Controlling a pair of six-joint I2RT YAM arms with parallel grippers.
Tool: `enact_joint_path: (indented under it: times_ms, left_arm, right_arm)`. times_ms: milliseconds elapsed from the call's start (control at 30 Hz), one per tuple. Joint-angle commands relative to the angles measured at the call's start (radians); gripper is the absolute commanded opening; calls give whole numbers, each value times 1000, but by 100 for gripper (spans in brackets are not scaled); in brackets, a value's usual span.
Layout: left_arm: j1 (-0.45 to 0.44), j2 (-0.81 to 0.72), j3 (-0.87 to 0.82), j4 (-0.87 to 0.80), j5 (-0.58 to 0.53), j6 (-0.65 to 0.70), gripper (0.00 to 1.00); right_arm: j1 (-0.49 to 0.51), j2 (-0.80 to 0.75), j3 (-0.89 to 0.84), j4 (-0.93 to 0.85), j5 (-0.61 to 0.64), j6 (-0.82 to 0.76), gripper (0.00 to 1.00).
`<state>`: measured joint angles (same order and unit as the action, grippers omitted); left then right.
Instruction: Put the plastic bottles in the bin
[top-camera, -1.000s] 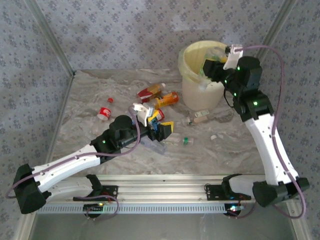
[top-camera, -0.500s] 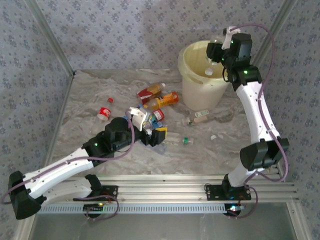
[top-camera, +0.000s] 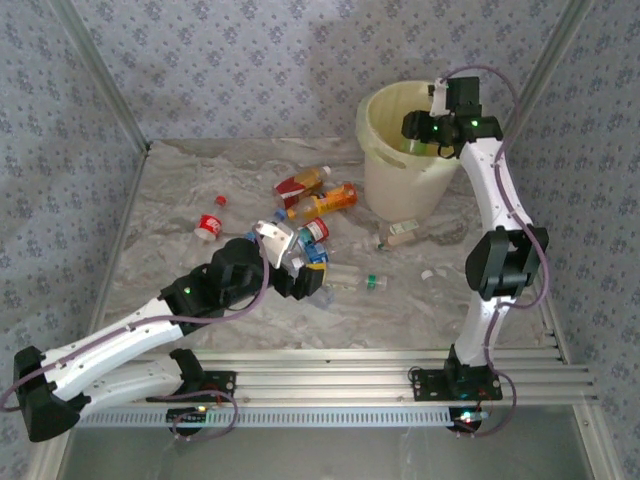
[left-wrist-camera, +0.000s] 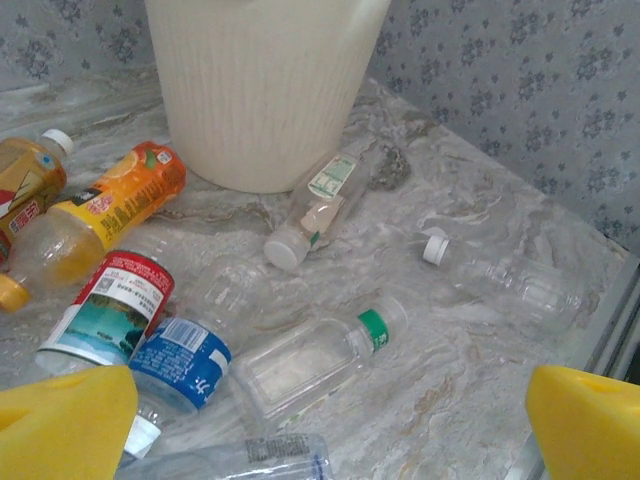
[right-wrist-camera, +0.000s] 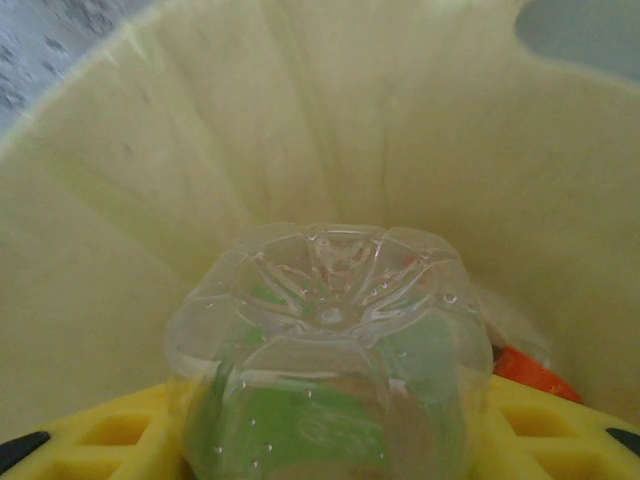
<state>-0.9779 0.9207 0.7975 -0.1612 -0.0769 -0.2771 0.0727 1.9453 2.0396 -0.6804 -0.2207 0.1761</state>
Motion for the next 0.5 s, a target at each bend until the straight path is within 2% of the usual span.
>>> enact_joint_path:
  times_ms: [0, 200, 467]
  left_arm:
    - [-5, -10, 42, -31, -20, 13, 100]
    - [-5, 15, 56, -72, -21, 8, 100]
    - [-4, 61, 95, -151, -2, 45, 99]
  right_arm:
    - [-3, 23, 66, -74, -49, 25, 57]
    - [-3, 37, 68, -78, -60, 36, 71]
    - [-3, -15, 84, -61, -55, 49, 81]
